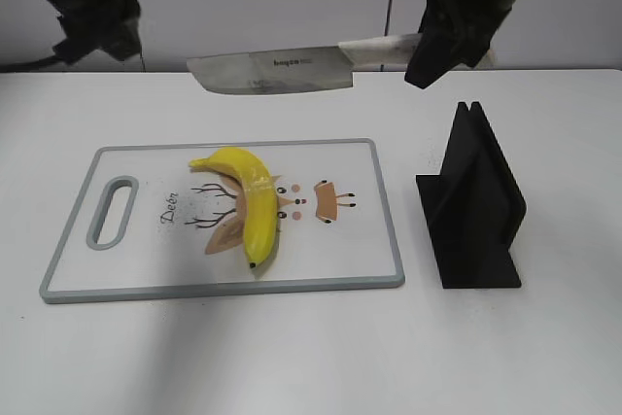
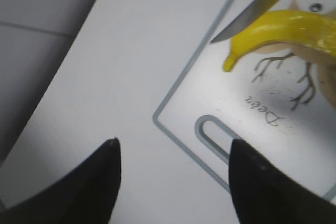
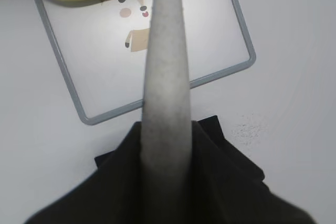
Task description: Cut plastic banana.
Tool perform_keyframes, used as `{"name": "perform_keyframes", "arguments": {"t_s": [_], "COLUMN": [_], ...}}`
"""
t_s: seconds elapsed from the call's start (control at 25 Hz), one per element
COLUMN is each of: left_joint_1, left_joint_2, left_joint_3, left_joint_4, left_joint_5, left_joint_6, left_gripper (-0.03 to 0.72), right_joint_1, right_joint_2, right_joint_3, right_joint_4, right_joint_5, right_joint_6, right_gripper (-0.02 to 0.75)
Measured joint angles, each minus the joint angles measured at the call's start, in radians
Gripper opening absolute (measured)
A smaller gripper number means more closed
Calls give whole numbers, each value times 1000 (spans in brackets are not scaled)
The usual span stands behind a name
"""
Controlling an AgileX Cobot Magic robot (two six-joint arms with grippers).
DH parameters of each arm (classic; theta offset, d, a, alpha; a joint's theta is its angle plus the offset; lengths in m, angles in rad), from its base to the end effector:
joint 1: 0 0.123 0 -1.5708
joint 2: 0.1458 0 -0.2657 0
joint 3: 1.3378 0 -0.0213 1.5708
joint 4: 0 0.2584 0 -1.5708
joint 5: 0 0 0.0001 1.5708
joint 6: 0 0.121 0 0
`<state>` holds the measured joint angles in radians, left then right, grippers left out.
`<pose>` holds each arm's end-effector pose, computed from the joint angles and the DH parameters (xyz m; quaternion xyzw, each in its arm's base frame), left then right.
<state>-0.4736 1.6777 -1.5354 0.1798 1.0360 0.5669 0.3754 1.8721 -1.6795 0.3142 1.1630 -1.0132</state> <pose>0.3480 -0.1574 0.2816 0.5036 0.8265 0.0968 0.2323 0.3694 0.1825 0.2464 -0.5942 0.7758 0.0971 0.1887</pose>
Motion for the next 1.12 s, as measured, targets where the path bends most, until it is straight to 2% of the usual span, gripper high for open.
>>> {"name": "perform_keyframes", "arguments": {"t_s": [0.12, 0.24, 0.52, 0.64, 0.76, 0.92, 1.12], "left_joint_1": [23, 73, 269, 327, 337, 338, 338], "left_joint_2": [-15, -23, -24, -52, -116, -228, -400], "left_joint_3": [0, 0, 0, 1, 26, 112, 276], "left_joint_4": [61, 35, -174, -267, -309, -305, -274], "left_joint_5": [23, 89, 177, 179, 178, 179, 180], "left_joint_6": [-177, -289, -342, -364, -370, -372, -372], "left_gripper": [605, 605, 592, 590, 590, 589, 588], "right_joint_1": [0, 0, 0, 0, 0, 0, 0], "right_joint_2": [-9, -12, -12, -29, -83, -210, -401], "right_joint_3": [-11, -36, -71, -56, -4, 102, 290], "right_joint_4": [-3, -31, -55, -55, -55, -72, -157], "right_joint_5": [1, 9, 54, 55, 55, 45, -86], "right_joint_6": [202, 425, 686, 778, 835, 895, 1055], "right_gripper": [169, 169, 169, 169, 169, 169, 169]}}
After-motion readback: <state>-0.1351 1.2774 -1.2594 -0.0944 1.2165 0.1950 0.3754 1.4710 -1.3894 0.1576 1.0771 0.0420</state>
